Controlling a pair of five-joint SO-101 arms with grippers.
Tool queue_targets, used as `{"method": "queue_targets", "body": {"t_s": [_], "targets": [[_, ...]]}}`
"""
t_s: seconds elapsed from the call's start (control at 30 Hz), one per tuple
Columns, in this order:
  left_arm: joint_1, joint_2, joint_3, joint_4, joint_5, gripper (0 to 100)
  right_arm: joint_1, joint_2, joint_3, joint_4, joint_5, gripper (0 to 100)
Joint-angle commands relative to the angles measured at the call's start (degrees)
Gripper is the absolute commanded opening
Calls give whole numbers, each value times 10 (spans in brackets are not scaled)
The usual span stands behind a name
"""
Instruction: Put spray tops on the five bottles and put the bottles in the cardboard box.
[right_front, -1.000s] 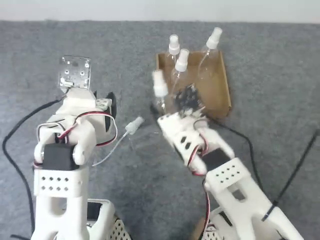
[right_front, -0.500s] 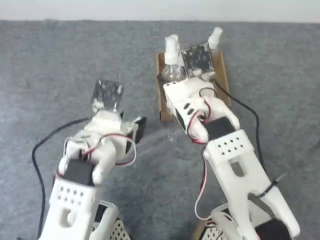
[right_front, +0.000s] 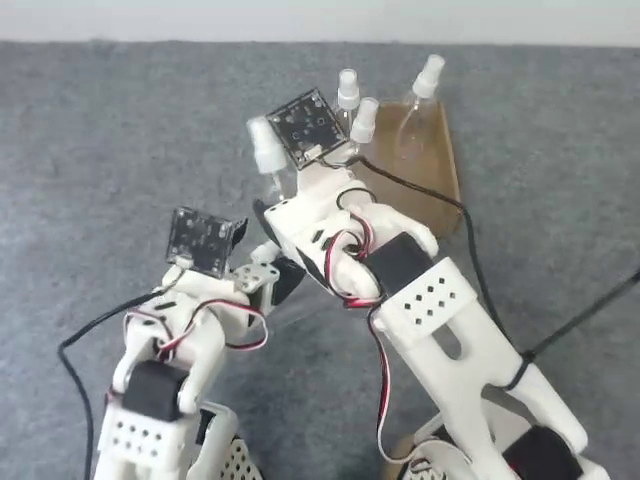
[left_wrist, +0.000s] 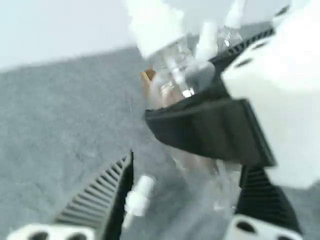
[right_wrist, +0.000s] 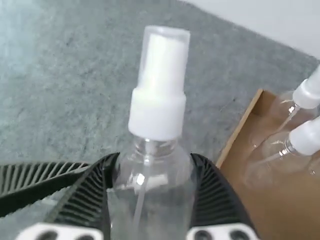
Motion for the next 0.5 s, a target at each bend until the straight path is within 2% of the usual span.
{"method": "queue_targets", "body": {"t_s": [0.0,0.2,0.27,0.37,0.47], "targets": [[-4,47,-4,-32,-12,313,-4,-9,-62,51,-4,6],[-4,69,-4,-50,-14,313,21,-72,-40,60,-2,6],[-4,69,-4,-50,-14,313,35,-98,-22,59,21,6],[-4,69,-4,-47,-14,313,83,-121,-1,54,62,6],[-5,69,-3,-47,-13,312,161,-120,5,10,66,6]]}}
